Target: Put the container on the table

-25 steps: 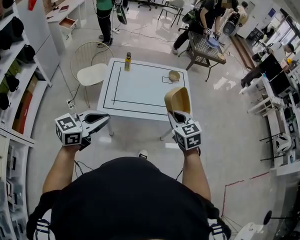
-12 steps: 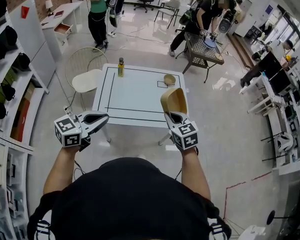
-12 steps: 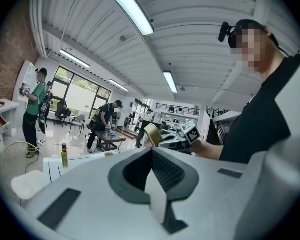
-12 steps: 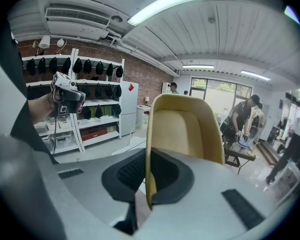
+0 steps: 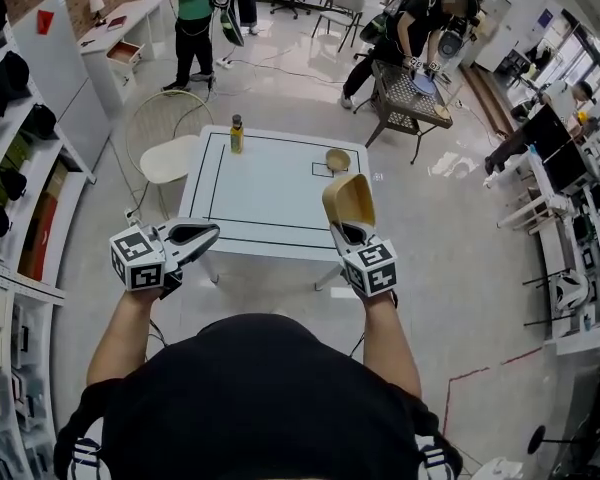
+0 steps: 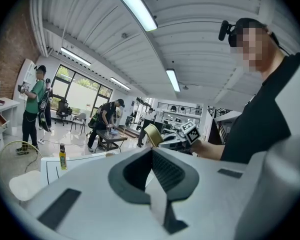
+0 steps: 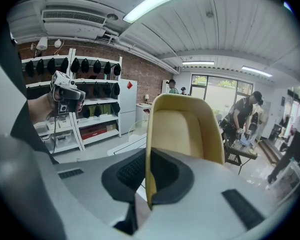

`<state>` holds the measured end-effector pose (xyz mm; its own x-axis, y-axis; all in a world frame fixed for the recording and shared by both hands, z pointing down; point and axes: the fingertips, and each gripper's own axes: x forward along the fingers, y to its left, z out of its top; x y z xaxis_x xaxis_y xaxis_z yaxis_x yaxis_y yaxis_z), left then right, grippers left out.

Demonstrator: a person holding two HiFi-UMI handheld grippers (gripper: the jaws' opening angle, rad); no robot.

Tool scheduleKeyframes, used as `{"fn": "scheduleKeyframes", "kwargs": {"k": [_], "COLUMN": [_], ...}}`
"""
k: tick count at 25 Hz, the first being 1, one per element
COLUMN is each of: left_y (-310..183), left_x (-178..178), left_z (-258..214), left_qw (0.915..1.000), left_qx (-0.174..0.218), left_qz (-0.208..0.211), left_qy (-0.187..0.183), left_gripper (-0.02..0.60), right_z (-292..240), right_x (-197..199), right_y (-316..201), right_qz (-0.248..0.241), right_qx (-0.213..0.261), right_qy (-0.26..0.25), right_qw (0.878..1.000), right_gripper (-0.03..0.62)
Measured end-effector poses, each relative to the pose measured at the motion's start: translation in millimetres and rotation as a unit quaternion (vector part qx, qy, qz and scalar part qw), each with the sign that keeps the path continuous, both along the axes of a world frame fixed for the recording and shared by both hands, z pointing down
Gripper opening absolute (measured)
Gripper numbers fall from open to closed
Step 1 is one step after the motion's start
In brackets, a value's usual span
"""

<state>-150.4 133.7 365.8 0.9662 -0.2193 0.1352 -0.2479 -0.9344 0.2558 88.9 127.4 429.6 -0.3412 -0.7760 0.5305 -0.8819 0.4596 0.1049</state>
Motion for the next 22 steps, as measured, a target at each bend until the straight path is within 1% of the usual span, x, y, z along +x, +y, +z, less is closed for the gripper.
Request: {"fn": "scheduleKeyframes", "kwargs": {"k": [8, 22], "left_y": [-20, -65], "left_x": [12, 41], "left_z": [12, 20], "left_qw": [0.9999, 0.9996], "left_qx": [-0.012, -0.019], "left_qz": [-0.006, -0.021], "left_qy": [-0.003, -0.008], "left_gripper": [0.007, 0.008], "right_z": [13, 27], "right_x": [11, 36], "right_y": [-23, -74], "right_qz": [-0.010, -0.032], "right_qx": [-0.013, -0.027], "right_qy": [0.001, 0.002], "right_qw": [1.000, 0.999], "right_gripper": [0.008, 0.008]}}
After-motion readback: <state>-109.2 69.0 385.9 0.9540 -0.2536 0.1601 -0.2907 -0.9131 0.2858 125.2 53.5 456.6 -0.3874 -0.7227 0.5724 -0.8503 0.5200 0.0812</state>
